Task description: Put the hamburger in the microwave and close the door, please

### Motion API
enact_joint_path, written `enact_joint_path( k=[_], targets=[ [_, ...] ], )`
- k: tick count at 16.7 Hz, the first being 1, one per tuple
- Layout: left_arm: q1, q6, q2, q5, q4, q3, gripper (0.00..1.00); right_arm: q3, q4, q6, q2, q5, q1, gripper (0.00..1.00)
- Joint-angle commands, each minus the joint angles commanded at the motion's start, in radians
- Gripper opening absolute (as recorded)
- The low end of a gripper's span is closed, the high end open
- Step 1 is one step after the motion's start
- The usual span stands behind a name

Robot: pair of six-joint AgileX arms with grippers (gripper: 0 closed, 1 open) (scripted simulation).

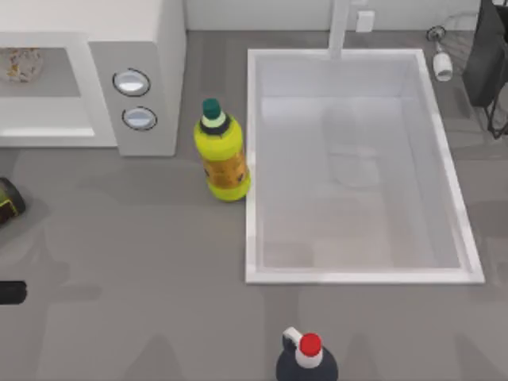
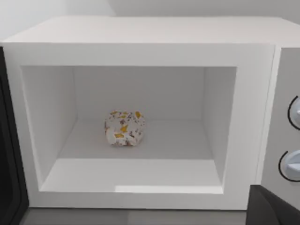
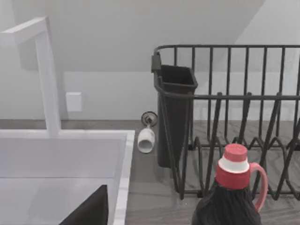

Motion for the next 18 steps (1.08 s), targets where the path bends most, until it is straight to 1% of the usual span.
enact_joint_path(
  k=[3, 4, 11, 13, 15, 18],
  targets=[
    [0.003, 0.0, 0.003, 0.003, 0.002, 0.001, 0.0, 0.0, 0.0, 0.0, 0.0, 0.0, 0.0, 1.0],
    [0.014, 0.0, 0.012, 0.016, 0.011, 0.002, 0.0, 0.0, 0.0, 0.0, 0.0, 0.0, 0.0, 1.0],
    [0.211, 0.003, 0.164, 0.211, 0.147, 0.015, 0.0, 0.0, 0.0, 0.0, 0.0, 0.0, 0.0, 1.0],
    [0.252, 0.003, 0.195, 0.252, 0.175, 0.018, 0.0, 0.0, 0.0, 0.0, 0.0, 0.0, 0.0, 1.0],
    [0.268, 0.003, 0.207, 0.268, 0.187, 0.02, 0.0, 0.0, 0.0, 0.0, 0.0, 0.0, 0.0, 1.0],
    [0.265, 0.004, 0.204, 0.265, 0.185, 0.016, 0.0, 0.0, 0.0, 0.0, 0.0, 0.0, 0.0, 1.0]
  ],
)
